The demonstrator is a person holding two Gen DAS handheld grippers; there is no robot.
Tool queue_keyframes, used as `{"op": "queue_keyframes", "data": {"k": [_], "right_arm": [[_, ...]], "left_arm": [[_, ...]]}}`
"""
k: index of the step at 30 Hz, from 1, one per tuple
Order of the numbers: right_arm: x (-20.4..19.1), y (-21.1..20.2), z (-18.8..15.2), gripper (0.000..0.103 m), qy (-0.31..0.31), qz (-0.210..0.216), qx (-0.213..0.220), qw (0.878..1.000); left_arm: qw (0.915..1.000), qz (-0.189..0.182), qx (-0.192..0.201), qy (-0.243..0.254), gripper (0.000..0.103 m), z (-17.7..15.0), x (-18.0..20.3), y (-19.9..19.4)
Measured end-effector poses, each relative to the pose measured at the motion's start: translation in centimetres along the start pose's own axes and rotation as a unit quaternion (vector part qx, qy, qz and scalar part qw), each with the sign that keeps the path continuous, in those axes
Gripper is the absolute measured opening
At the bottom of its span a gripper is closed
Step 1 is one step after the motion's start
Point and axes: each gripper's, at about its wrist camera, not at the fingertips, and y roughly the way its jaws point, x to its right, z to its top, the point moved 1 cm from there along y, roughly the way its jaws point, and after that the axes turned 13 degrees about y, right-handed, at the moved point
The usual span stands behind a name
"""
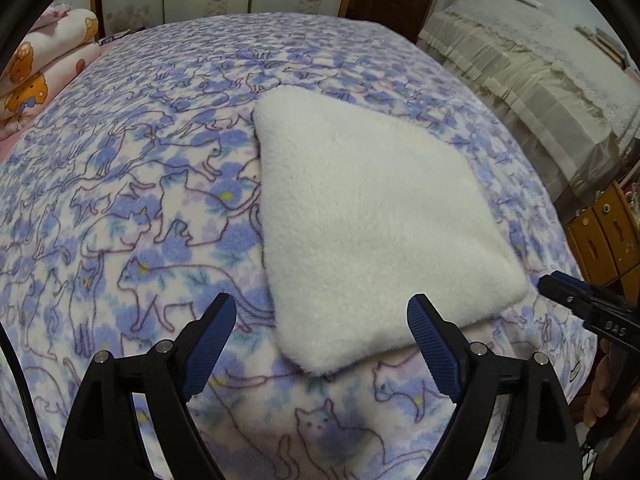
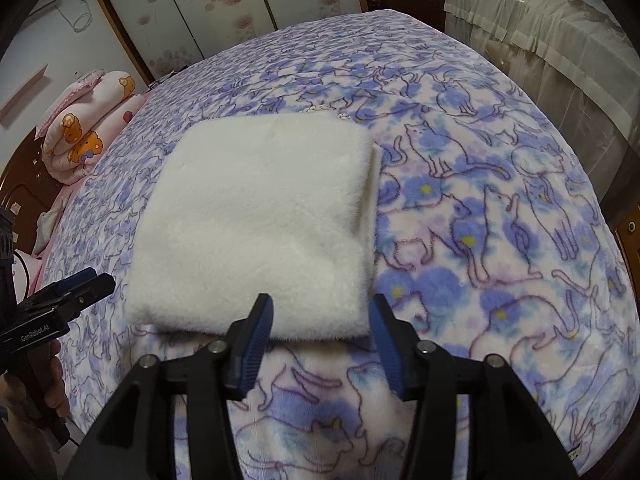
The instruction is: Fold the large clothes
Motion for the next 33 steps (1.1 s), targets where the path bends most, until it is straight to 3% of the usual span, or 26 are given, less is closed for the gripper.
{"op": "queue_keyframes", "data": {"k": [7,9,13,23,33], "right_arm": [[0.2,0.6,1.1,0.075,0.002,0.002,-0.005,1.000],[0.3,0.9,1.4,0.079,0.002,0.007,-0.006,1.000],[0.2,1.5,1.9,0.080,0.001,0.012,-0.006,1.000],[0.2,3.6,3.1,0.080,-0.024,0.024,0.020,0.999],[1.1,6.7,4.5,0.080,-0.021,0.030,-0.032,0.999]], "left_arm": [[0.9996,-0.022,-0.016,-0.009,0.087,0.7,-0.5,1.0],[0.9996,-0.021,-0.017,-0.010,0.092,0.9,-0.7,1.4],[0.9994,-0.028,-0.012,-0.015,0.102,1.5,-1.3,2.0],[0.9977,-0.067,0.001,-0.003,0.102,2.7,-1.4,4.1],[0.9947,-0.089,-0.038,-0.036,0.102,2.9,-3.0,8.4]]}}
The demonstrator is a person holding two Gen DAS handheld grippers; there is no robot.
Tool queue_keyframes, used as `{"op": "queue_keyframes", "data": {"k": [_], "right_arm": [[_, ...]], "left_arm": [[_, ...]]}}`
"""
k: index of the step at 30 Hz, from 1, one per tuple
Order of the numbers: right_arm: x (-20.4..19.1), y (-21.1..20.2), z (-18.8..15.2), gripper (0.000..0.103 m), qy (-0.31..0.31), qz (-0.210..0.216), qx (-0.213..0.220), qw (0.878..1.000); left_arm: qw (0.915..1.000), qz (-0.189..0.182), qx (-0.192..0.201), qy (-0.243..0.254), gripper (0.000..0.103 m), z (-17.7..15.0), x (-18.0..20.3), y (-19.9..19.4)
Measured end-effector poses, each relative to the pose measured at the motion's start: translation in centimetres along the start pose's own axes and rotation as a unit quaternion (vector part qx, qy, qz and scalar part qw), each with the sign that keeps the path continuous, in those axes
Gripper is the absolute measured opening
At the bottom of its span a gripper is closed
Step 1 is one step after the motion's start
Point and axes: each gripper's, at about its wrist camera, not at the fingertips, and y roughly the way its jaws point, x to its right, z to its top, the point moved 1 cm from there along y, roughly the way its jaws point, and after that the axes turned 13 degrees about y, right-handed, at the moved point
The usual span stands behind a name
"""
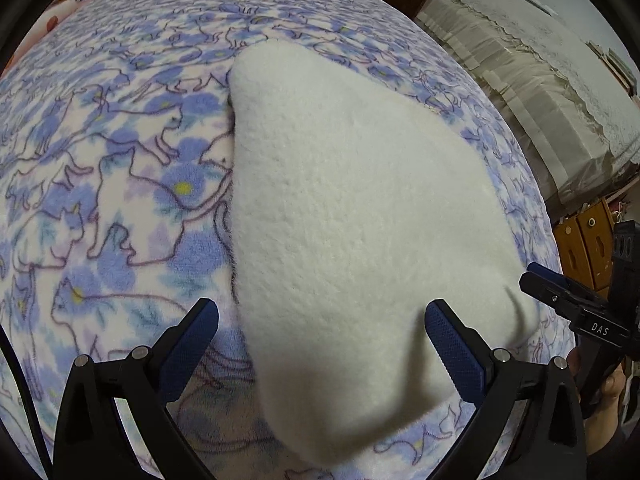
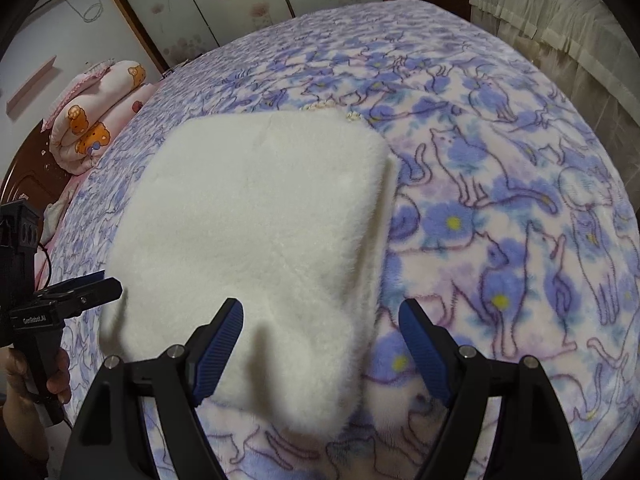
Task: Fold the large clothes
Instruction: 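Grasp the bundle edge with both tools and fold it over onto itself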
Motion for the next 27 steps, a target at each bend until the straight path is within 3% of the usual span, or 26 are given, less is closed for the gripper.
{"op": "queue_keyframes", "data": {"k": [6,11,14,17,20,22,24,27], "right_arm": [[1.6,3.7,1.1,0.080,0.028,0.027,-0.056,0.998],[3.3,7.4,2.2,0.081,0.099,0.120,-0.110,0.982],[3.2,9.1,2.6,0.087,0.109,0.156,-0.117,0.975],[2.7,9.5,2.7,0.087,0.100,0.159,-0.114,0.976],[2.0,8.6,2.4,0.076,0.082,0.165,-0.104,0.977],[1.3,7.8,2.3,0.057,0.069,0.159,-0.096,0.980],[0.1,6.3,2.2,0.047,0.052,0.149,-0.081,0.984],[-2.3,4.2,1.8,0.042,0.022,0.124,-0.057,0.990]], "left_arm": [[0.9992,-0.027,-0.009,-0.027,0.102,0.2,-1.4,2.1],[0.9951,-0.080,-0.011,-0.057,0.103,0.6,-2.6,4.4],[0.9902,-0.118,-0.008,-0.074,0.103,0.9,-3.1,5.8],[0.9869,-0.138,-0.006,-0.083,0.103,1.2,-3.6,6.5],[0.9900,-0.125,0.003,-0.065,0.095,1.3,-3.0,6.1],[0.9937,-0.101,0.010,-0.047,0.084,1.5,-2.1,5.4],[0.9962,-0.080,0.019,-0.030,0.071,1.7,-1.2,4.6],[0.9986,-0.037,0.037,0.005,0.064,1.8,0.4,2.5]]}}
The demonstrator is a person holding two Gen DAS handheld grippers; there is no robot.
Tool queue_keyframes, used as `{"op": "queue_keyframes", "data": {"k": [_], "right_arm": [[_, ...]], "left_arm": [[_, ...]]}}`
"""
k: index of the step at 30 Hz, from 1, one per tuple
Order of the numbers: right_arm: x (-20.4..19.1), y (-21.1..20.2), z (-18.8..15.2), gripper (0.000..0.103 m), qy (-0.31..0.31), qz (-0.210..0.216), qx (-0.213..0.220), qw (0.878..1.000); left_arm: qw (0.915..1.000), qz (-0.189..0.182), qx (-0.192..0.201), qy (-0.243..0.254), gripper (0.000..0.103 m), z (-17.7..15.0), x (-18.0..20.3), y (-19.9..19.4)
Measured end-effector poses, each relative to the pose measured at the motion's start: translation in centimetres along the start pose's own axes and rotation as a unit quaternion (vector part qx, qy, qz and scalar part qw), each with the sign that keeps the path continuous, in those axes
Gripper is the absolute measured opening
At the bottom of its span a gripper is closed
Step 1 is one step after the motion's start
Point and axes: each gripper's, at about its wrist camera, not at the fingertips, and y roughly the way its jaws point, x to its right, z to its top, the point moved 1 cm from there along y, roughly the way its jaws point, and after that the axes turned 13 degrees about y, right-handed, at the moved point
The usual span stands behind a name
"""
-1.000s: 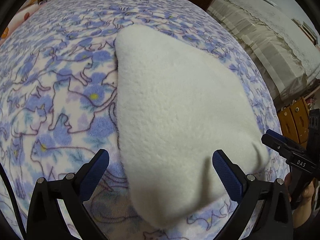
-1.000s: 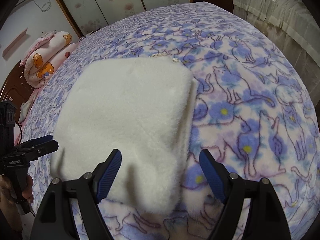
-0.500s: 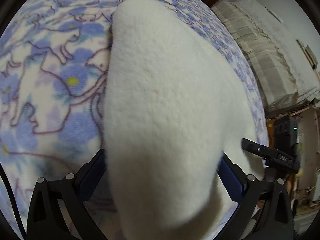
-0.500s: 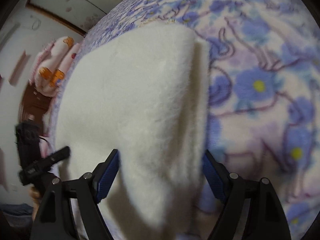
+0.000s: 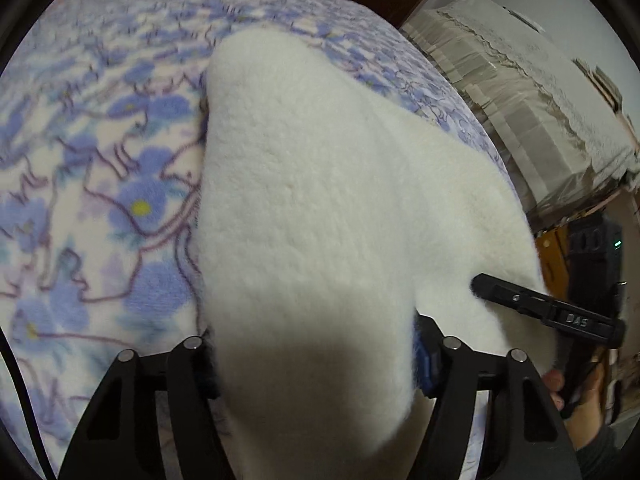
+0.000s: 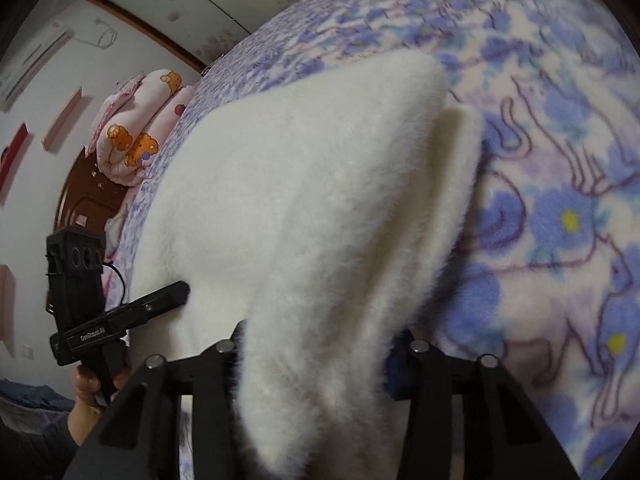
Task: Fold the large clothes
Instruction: 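Grasp the bundle edge with both tools and fold it over onto itself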
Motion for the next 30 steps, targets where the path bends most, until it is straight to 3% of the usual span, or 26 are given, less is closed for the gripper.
{"op": "queue_keyframes", "data": {"k": [4,7,13,19,25,30], "right_arm": [[-3.7,-1.0,-1.7,0.041,-0.027,-0.018,0.012,0.999],[-6.4,-1.4,-2.9,0.041,-0.034,-0.005,0.012,0.999],[-13.2,-0.6,-3.4,0.041,-0.068,0.033,0.014,0.997],[-22.2,2.7,-0.3,0.041,-0.103,0.071,0.012,0.992],[-29.6,8.3,6.0,0.041,-0.104,0.094,0.025,0.990],[-32.2,15.1,10.5,0.041,-0.092,0.096,0.034,0.991]], "left_arm": [[0.9994,0.020,0.011,0.027,0.063,-0.5,0.9,-4.0],[0.9991,0.026,0.010,0.030,0.063,-1.1,-0.1,-7.2],[0.9981,0.054,0.016,0.026,0.063,-1.5,-5.4,-15.0],[0.9944,0.097,0.024,0.036,0.063,2.2,-13.3,-21.6],[0.9926,0.111,0.039,0.032,0.063,8.4,-22.5,-22.8],[0.9933,0.103,0.039,0.035,0.063,13.4,-30.7,-18.8]]}}
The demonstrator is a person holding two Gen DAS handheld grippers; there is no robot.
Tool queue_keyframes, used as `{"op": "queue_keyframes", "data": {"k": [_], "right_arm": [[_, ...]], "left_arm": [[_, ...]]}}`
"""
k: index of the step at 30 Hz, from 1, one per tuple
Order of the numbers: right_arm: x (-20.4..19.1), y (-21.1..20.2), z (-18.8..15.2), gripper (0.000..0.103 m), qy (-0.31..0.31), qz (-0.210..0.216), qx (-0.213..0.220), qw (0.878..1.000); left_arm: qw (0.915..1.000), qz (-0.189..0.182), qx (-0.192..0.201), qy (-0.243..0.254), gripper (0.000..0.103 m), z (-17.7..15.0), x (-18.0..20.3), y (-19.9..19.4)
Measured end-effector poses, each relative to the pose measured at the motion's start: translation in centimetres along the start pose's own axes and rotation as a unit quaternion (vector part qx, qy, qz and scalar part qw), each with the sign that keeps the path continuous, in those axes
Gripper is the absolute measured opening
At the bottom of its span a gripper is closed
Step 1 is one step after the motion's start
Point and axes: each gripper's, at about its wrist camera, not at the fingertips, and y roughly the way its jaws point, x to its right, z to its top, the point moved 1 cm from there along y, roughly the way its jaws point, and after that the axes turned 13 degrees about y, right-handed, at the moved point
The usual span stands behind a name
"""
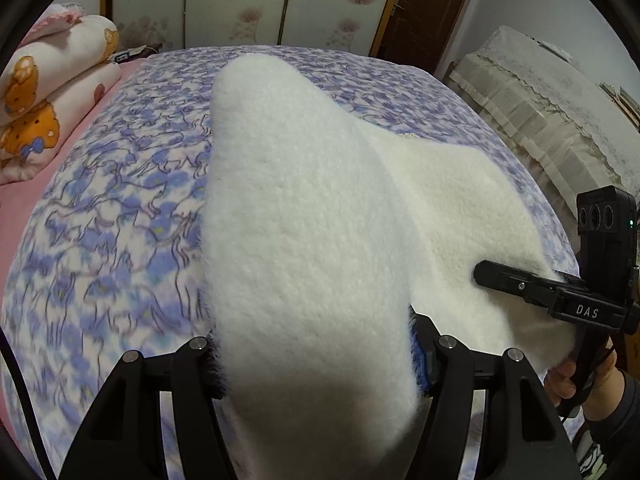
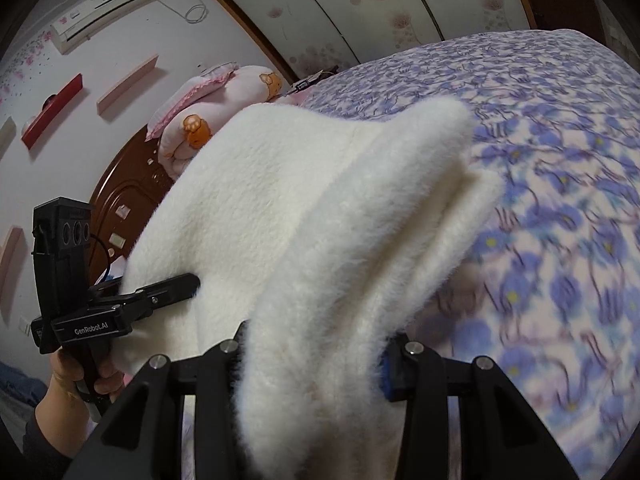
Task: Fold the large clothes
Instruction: 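Grasp the bundle edge with both tools and fold it over onto itself, then release the folded edge and press the bundle flat with both tools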
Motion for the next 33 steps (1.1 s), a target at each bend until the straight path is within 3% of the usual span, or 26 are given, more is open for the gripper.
{"op": "queue_keyframes", "data": {"k": [4,6,8,10,12,15,18,20,21,22,23,25,27,30,33], "right_arm": [[2.0,6.5,2.0,0.041,0.017,-0.012,-0.018,1.000],[4.1,10.6,1.7,0.042,0.027,-0.037,-0.047,0.998],[5.7,13.2,0.6,0.051,0.026,-0.066,-0.065,0.995],[6.2,13.3,0.1,0.073,0.022,-0.067,-0.051,0.996],[6.0,12.9,-0.1,0.076,0.014,-0.068,-0.054,0.996],[5.1,11.4,0.3,0.076,-0.005,-0.097,-0.060,0.994],[3.6,8.2,0.6,0.076,-0.031,-0.117,-0.031,0.992],[2.1,6.1,0.9,0.076,-0.052,-0.121,-0.004,0.991],[1.4,5.1,0.6,0.076,-0.062,-0.123,0.008,0.990],[0.8,4.5,0.5,0.073,-0.070,-0.127,0.017,0.989],[0.1,4.0,0.0,0.068,-0.081,-0.132,0.022,0.988],[-0.8,4.4,-0.8,0.025,-0.093,-0.136,0.007,0.986],[-1.4,5.5,-2.1,0.010,-0.110,-0.146,-0.015,0.983],[-1.2,6.6,-3.7,0.010,-0.137,-0.187,-0.012,0.973],[0.2,8.0,-4.5,0.000,-0.136,-0.223,-0.033,0.965]], "left_arm": [[0.9993,-0.015,-0.021,-0.028,0.063,-0.3,-4.6,7.0],[0.9977,-0.019,-0.048,-0.044,0.065,-1.6,-6.5,11.1],[0.9957,-0.028,-0.059,-0.066,0.076,-3.5,-8.1,14.0],[0.9976,-0.020,-0.030,-0.059,0.094,-4.7,-9.0,14.3],[0.9979,-0.016,-0.020,-0.060,0.094,-5.1,-9.1,14.0],[0.9985,0.023,-0.021,-0.046,0.094,-4.7,-8.2,12.8],[0.9968,0.079,-0.011,-0.008,0.088,-4.1,-6.5,10.1],[0.9951,0.096,0.021,0.003,0.082,-3.6,-5.2,7.1],[0.9947,0.098,0.031,0.002,0.070,-3.4,-4.5,6.0],[0.9948,0.094,0.039,0.000,0.052,-3.3,-4.0,5.1],[0.9954,0.087,0.039,-0.004,0.043,-3.2,-3.4,4.7],[0.9960,0.085,0.025,-0.010,0.012,-3.7,-2.6,4.5],[0.9958,0.091,-0.001,-0.009,0.010,-4.4,-1.7,5.7],[0.9925,0.117,-0.035,-0.005,0.010,-6.2,-1.1,7.1],[0.9907,0.122,-0.056,-0.021,0.009,-8.2,-1.6,8.4]]}}
